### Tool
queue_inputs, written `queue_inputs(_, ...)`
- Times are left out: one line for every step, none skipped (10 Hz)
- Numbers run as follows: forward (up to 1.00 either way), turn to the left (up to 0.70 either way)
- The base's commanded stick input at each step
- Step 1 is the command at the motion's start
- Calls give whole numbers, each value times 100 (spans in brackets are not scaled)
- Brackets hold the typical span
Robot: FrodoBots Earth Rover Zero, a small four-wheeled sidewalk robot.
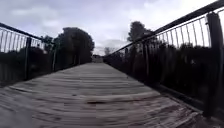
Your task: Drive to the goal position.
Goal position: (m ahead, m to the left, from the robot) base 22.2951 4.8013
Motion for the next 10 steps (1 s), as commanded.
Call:
queue_inputs(70,33)
queue_inputs(70,35)
queue_inputs(70,35)
queue_inputs(70,24)
queue_inputs(70,1)
queue_inputs(70,0)
queue_inputs(70,0)
queue_inputs(70,0)
queue_inputs(70,0)
queue_inputs(70,0)
